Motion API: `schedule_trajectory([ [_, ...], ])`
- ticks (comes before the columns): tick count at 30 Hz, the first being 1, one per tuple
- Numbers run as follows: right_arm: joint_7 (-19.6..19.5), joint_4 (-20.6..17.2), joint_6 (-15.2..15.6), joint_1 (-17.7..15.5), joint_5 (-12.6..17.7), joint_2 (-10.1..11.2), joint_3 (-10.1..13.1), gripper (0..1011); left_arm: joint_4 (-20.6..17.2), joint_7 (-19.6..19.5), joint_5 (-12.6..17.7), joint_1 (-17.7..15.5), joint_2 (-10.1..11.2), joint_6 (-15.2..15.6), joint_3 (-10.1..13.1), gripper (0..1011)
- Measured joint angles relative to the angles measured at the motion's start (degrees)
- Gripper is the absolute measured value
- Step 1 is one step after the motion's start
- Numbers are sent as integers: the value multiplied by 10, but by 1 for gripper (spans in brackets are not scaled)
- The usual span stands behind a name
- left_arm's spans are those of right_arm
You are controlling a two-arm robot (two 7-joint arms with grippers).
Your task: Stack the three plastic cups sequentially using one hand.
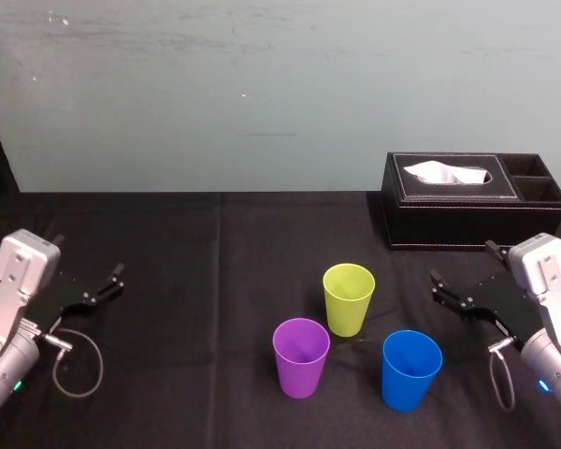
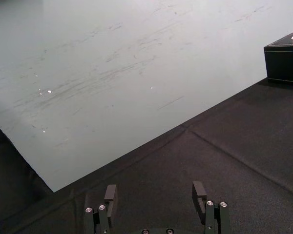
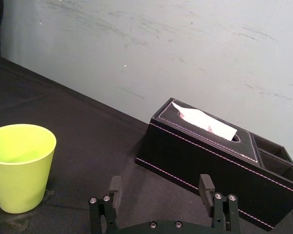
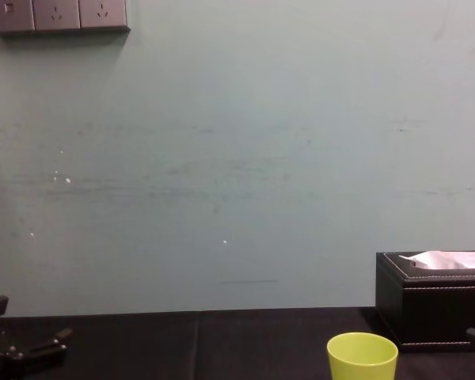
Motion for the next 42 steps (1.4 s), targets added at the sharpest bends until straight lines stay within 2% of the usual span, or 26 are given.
schedule_trajectory([
  [42,0,0,0,0,0,0,0,1000,0,0,0,0,0,0,0,1000],
])
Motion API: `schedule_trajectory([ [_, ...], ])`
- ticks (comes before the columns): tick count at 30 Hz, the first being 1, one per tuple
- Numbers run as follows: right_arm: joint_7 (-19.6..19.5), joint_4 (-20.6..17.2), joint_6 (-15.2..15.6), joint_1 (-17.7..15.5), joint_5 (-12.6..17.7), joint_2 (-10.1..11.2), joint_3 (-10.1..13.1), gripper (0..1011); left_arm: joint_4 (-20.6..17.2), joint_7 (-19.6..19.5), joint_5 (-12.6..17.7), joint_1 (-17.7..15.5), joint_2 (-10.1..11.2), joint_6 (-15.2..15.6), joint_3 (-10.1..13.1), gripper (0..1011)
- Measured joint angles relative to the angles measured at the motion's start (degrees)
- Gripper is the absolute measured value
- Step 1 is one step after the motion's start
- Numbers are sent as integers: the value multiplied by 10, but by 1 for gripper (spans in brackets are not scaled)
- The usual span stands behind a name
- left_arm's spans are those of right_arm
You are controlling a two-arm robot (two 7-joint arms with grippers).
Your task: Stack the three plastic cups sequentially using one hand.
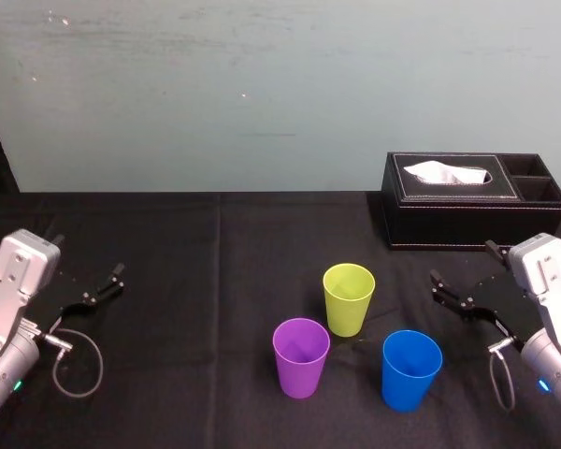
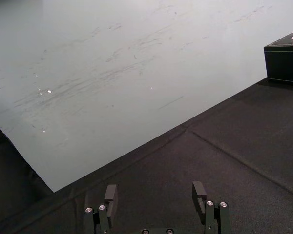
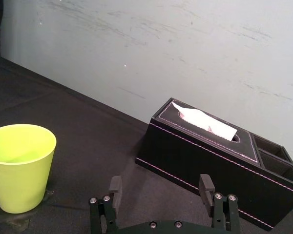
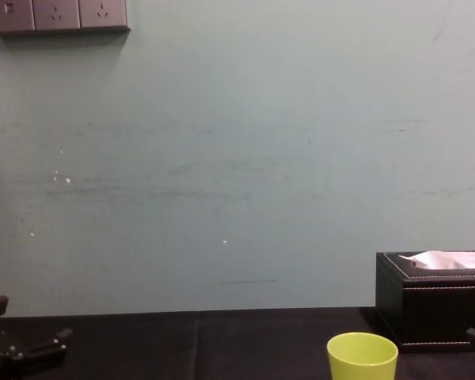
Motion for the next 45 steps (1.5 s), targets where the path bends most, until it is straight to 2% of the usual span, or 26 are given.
schedule_trajectory([
  [45,0,0,0,0,0,0,0,1000,0,0,0,0,0,0,0,1000],
])
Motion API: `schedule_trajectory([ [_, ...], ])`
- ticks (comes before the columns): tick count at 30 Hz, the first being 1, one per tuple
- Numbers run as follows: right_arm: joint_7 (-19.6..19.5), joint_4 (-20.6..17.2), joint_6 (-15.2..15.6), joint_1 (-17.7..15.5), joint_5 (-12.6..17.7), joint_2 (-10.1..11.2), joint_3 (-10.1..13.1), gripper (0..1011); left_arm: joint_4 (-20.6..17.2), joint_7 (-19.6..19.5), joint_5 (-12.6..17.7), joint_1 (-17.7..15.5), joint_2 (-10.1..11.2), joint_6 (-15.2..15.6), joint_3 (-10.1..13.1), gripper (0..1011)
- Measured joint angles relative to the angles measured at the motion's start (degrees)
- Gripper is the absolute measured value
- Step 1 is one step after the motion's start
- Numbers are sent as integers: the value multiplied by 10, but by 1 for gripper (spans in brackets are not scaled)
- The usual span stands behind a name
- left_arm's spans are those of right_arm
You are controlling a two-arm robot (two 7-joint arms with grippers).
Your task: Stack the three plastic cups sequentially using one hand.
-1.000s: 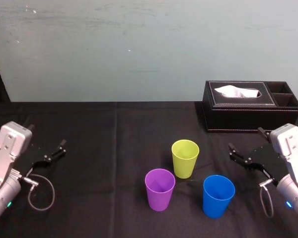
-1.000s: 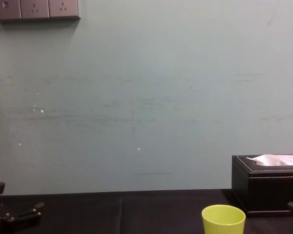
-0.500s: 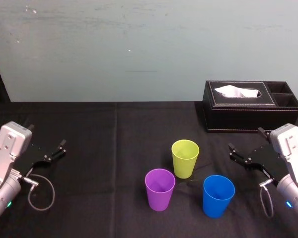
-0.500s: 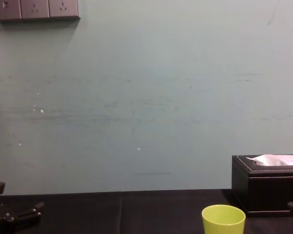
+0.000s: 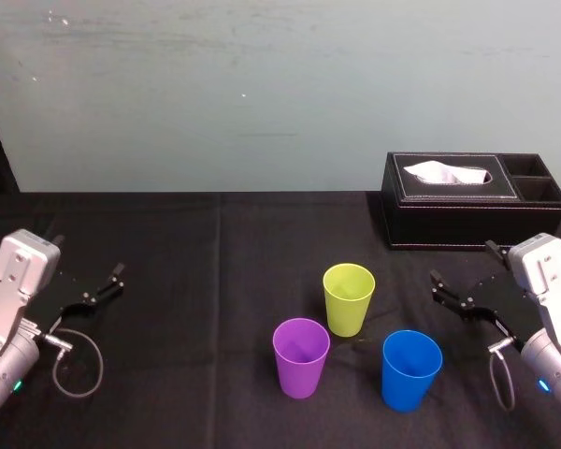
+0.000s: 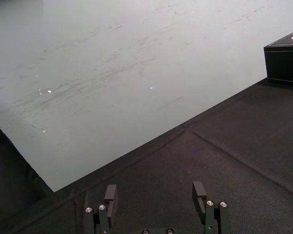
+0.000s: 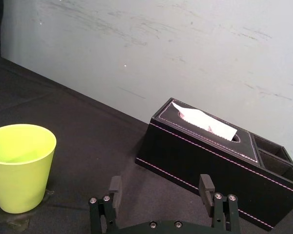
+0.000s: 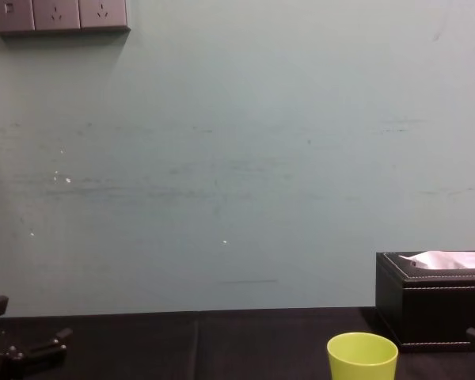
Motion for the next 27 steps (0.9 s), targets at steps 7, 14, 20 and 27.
schedule_trajectory([
  [7,0,0,0,0,0,0,0,1000,0,0,0,0,0,0,0,1000],
  [14,0,0,0,0,0,0,0,1000,0,0,0,0,0,0,0,1000],
  [20,0,0,0,0,0,0,0,1000,0,0,0,0,0,0,0,1000],
  [27,7,-14,0,-7,0,-3,16,1000,0,0,0,0,0,0,0,1000],
])
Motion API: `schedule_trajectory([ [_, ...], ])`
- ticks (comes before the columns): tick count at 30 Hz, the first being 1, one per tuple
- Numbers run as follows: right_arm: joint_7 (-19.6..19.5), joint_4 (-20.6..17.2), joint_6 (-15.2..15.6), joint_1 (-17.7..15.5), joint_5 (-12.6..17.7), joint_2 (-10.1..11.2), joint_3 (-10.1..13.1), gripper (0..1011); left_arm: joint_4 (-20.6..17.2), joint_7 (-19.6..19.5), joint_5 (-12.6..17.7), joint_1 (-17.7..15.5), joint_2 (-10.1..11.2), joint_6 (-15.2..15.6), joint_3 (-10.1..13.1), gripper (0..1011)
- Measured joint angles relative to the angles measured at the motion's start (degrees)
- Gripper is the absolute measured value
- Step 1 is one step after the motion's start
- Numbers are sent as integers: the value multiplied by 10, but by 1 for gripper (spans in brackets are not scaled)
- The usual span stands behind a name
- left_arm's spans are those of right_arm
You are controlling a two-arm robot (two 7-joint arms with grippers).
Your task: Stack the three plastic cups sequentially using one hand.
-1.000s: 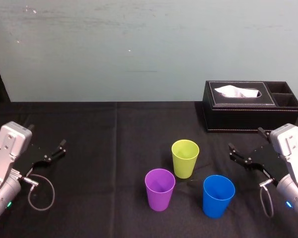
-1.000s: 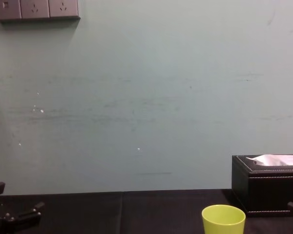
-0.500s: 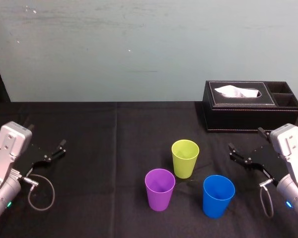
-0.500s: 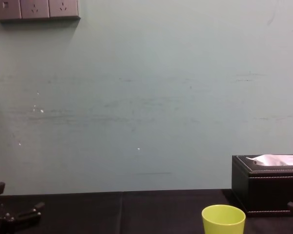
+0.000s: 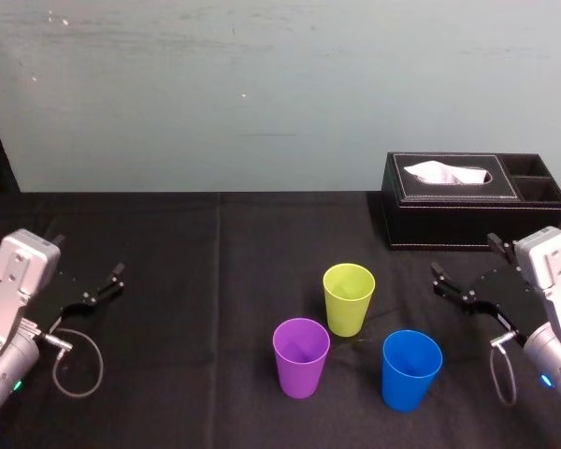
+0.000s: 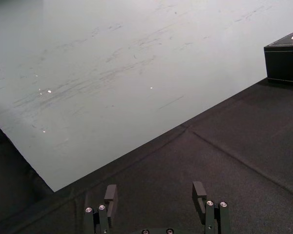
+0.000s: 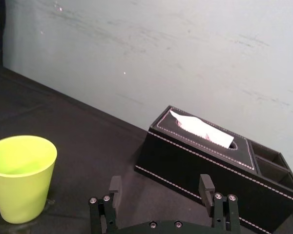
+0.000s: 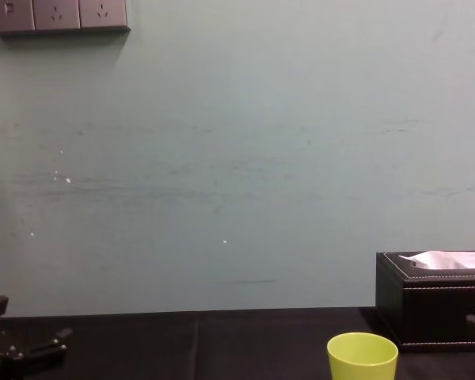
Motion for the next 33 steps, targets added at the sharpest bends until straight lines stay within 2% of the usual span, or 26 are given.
schedule_trajectory([
  [7,10,-32,1,-20,10,4,21,1000,0,0,0,0,0,0,0,1000],
  [16,23,-95,24,-74,36,27,59,1000,0,0,0,0,0,0,0,1000],
  [23,41,-155,43,-141,67,59,95,1000,0,0,0,0,0,0,0,1000],
  [26,61,-184,57,-180,92,80,118,1000,0,0,0,0,0,0,0,1000],
  [27,61,-184,57,-180,92,80,118,1000,0,0,0,0,0,0,0,1000],
  [33,79,-231,75,-258,120,116,167,1000,0,0,0,0,0,0,0,1000],
])
